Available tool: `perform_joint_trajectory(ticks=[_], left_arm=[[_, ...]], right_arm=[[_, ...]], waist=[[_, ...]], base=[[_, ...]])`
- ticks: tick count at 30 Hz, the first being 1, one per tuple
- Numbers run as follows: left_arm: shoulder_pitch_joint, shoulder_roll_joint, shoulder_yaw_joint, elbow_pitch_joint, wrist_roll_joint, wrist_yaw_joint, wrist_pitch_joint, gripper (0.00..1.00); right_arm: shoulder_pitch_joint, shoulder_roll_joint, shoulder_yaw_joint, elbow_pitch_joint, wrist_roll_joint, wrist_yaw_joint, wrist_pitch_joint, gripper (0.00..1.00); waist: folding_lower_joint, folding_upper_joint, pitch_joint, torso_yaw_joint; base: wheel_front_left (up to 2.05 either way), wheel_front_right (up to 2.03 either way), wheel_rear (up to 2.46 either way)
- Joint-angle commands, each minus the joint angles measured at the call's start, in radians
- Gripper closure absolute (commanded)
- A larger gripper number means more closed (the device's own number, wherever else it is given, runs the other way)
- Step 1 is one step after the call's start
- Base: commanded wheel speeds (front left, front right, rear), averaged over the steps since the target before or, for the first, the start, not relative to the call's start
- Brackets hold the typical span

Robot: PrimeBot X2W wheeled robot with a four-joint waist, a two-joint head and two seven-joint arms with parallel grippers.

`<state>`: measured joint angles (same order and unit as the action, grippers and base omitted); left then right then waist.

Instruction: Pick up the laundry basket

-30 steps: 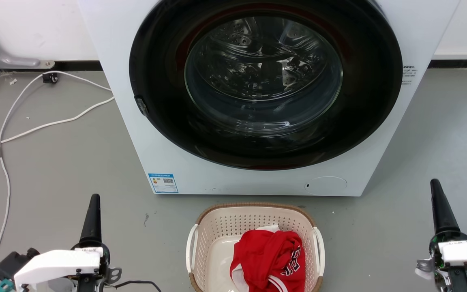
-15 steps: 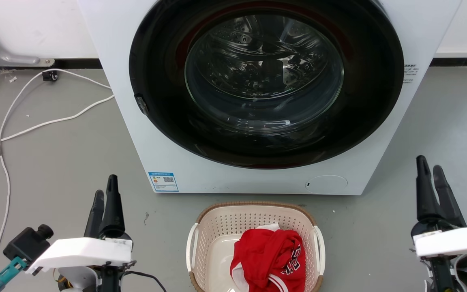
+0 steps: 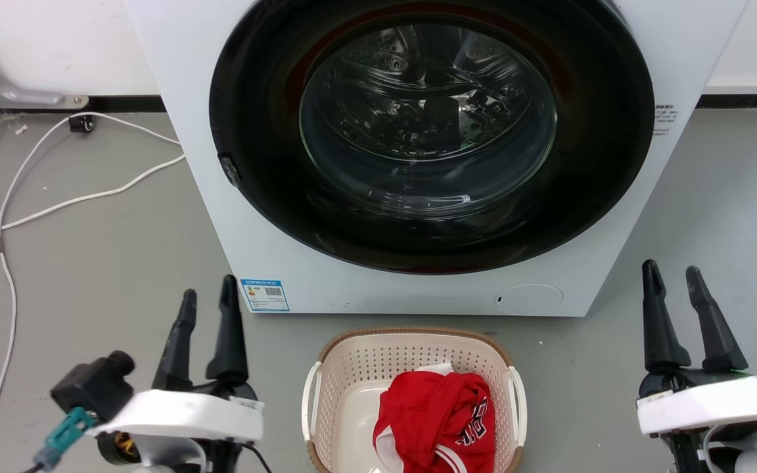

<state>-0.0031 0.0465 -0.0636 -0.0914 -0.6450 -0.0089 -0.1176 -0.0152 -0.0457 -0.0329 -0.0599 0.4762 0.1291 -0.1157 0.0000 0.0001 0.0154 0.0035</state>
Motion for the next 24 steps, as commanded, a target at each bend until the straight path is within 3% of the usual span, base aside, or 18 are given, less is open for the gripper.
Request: perform_joint_trajectory(ticks=[1,12,24], left_arm=[[0.007,0.004,-0.018,-0.019,0.048,-0.002,-0.01,0.0],[0.023,0.037,-0.11,0.002,0.211,0.029,-0.04,0.0],[0.019,0.082,-0.208,0.022,0.331,0.09,-0.069,0.0]], right_arm=[[0.0,-0.004,0.003,-0.009,-0.039,0.002,-0.011,0.0],[0.029,-0.005,0.007,0.04,-0.192,0.002,-0.041,0.0],[0.042,-0.005,0.0,0.066,-0.286,0.002,-0.071,0.0]], waist=[[0.0,-0.0001,-0.001,0.0],[0.0,-0.0001,-0.004,0.0],[0.0,-0.0001,-0.004,0.0]], base=[[0.0,0.0,0.0],[0.0,0.0,0.0],[0.0,0.0,0.0]])
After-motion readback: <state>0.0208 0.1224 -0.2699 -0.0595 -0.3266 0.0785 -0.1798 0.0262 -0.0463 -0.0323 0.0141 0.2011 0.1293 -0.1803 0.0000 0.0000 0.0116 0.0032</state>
